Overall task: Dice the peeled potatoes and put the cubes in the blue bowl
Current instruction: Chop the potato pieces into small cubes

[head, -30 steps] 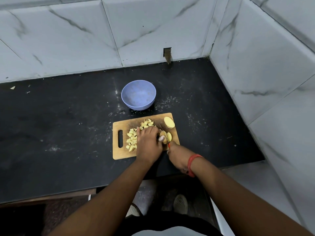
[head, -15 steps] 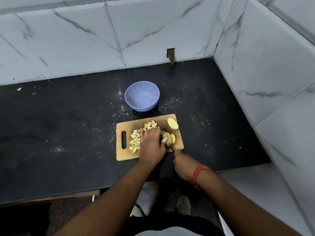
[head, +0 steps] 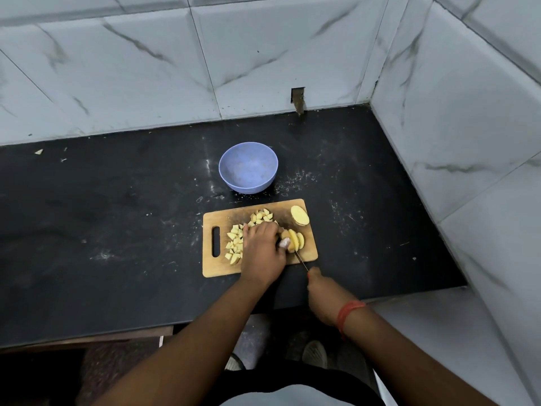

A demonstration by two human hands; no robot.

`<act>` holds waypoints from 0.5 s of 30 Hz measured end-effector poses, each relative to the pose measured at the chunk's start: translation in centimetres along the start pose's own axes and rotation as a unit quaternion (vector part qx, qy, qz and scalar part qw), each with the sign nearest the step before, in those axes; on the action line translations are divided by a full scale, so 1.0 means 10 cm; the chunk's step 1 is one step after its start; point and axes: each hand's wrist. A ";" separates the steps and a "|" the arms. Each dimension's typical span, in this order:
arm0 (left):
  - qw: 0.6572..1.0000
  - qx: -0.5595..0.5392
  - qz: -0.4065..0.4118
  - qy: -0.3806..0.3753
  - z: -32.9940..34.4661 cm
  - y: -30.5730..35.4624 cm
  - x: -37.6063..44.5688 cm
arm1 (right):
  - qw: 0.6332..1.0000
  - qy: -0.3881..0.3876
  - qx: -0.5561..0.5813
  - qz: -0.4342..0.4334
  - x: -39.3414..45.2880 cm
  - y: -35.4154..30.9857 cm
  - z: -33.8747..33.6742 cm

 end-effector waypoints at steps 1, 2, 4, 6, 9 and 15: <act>1.000 -0.002 0.000 0.001 0.01 0.00 -0.01 | 1.000 0.000 -0.001 0.001 -0.04 0.03 0.02; 1.000 -0.005 -0.001 0.004 0.00 0.00 0.00 | 1.000 0.001 -0.004 0.001 -0.07 0.05 0.03; 1.000 -0.008 -0.003 0.000 -0.01 0.00 0.00 | 1.000 0.000 -0.009 0.004 -0.11 0.07 0.05; 1.000 -0.012 -0.001 -0.001 0.00 -0.02 0.00 | 1.000 0.001 -0.010 0.004 -0.11 0.04 0.04; 1.000 -0.014 0.010 -0.005 0.00 -0.04 0.00 | 1.000 0.010 -0.014 0.010 -0.05 -0.04 -0.02; 0.998 0.032 0.049 -0.018 -0.03 -0.08 -0.02 | 0.999 0.005 -0.014 0.032 0.13 -0.23 -0.16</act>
Point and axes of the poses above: each hand's wrist, its own x-axis towards the middle knuckle, its own z-axis out of the palm, y = z × x, and after that the axes turned 7 degrees about x, right-handed
